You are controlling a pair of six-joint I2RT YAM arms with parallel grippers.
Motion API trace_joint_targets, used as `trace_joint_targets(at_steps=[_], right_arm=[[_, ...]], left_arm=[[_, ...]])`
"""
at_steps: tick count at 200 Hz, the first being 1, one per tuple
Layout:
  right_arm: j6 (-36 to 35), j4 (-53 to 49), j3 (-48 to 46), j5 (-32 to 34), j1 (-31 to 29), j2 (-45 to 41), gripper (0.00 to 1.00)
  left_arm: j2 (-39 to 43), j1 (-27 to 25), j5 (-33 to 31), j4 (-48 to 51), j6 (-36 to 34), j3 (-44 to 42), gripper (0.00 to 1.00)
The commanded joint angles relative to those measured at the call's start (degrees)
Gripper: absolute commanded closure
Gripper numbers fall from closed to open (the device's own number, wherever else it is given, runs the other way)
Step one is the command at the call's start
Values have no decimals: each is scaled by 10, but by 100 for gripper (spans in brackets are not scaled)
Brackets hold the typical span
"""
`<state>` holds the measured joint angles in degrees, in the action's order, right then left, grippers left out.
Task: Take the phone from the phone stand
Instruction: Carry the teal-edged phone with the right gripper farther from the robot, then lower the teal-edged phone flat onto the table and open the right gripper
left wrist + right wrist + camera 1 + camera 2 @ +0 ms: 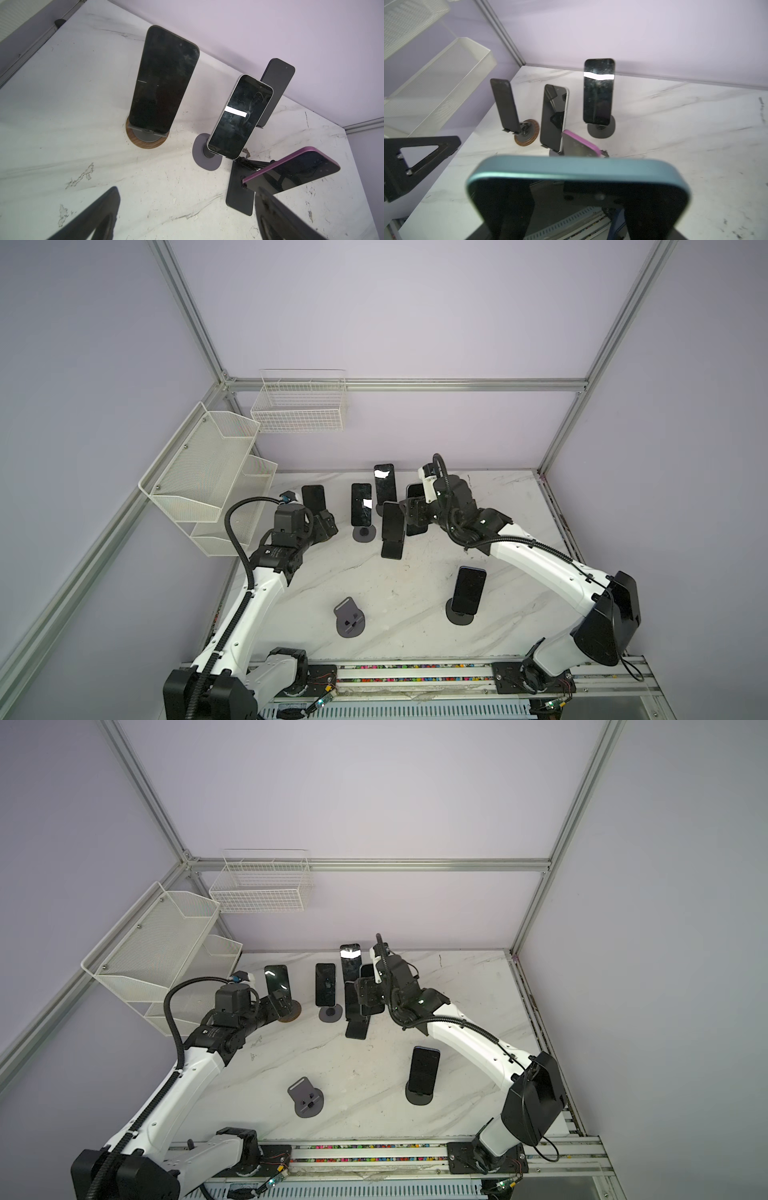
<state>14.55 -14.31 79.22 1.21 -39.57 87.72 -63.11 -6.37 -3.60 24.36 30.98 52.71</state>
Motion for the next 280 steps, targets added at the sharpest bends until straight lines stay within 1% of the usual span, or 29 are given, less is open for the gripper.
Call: trace_joint_targets(at_steps=[1, 33, 65, 97, 151, 185, 221, 280], right_arm=[[-28, -26, 1, -29, 55, -26, 27], [-37, -48, -1, -15, 120, -23, 27], [-32, -49, -13, -10, 167, -6, 26], [-37, -49, -28, 0, 202, 20, 26], [-50, -64, -43, 12, 208, 90, 27], [-63, -103, -38, 24, 208, 144, 28], [-63, -102, -50, 59, 208, 158, 28], [-66, -88, -54, 63, 208, 210, 28]], left_arm=[[-13, -3, -37, -53, -17, -9, 1], [-23, -3, -46, -93, -41, -51, 0], [-18, -3, -33, -170, -58, -117, 0], [-1, -4, -40, -232, -83, -173, 0], [15, -4, -69, -330, -136, -249, 0], [36, -4, -81, -349, -143, -267, 0], [46, -4, -102, -354, -138, -276, 0], [30, -4, -119, -358, -132, -267, 0]])
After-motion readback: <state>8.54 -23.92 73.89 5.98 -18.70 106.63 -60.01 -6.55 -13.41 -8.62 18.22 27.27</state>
